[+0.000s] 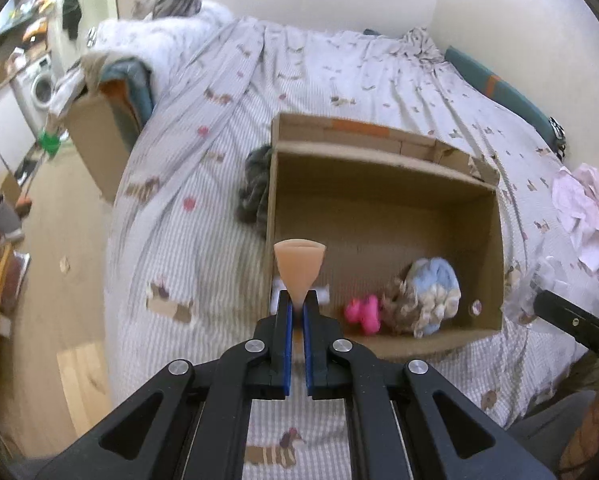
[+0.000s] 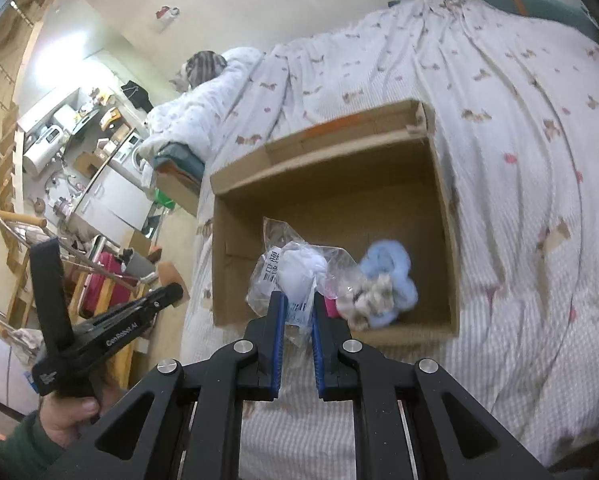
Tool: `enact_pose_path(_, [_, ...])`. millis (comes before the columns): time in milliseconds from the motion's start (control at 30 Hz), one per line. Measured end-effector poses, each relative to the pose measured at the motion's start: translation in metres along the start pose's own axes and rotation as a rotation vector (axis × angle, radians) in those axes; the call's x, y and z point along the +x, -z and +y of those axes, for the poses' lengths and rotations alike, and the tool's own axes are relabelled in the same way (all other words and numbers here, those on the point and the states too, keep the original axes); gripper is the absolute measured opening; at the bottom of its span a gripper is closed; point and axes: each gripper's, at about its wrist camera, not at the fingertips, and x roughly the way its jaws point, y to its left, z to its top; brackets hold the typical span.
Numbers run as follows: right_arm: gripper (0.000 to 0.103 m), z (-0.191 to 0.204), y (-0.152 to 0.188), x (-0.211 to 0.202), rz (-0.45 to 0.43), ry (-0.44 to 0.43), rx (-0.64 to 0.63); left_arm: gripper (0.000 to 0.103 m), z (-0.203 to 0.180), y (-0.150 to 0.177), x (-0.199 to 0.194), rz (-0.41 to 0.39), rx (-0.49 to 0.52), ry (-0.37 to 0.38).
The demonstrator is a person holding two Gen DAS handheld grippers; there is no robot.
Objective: Organize soft objects
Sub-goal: 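Carry the tan bottle and plastic bag with both grippers over the box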
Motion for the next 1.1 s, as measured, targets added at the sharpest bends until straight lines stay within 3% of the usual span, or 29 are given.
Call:
enact_pose_path(267, [0.014,-0.015,-0.010,0.026,-0.032,-0.004,0.027,0.005,-0.016,-0.026,0.022,-0.003,0.059,0.025])
enact_pose_path(467, [0.014,-0.029,-0.008,0.050,-0.004,0.030,0.057,0.005,-0.027,-0.021,0.054,0.036,0.119,0.056])
enact_pose_path(733, [0.014,-0.032,-0.020,0.080,0.030,0.042,0.083,0.005,-0.024,-0.011,0.109,0.145,0.115,0.083])
enact_pose_path(833, [0.014,-0.025,-0.019,0.091,0.046,0.054,0.065,0.005,-0.023,-0.013,0.114,0.172,0.077,0.128])
enact_pose_path(1100, [0.014,-0.013,-0.011,0.110,0.105,0.092,0.063,0.005,-0.014,-0.006,0.115,0.238,0.033,0.129])
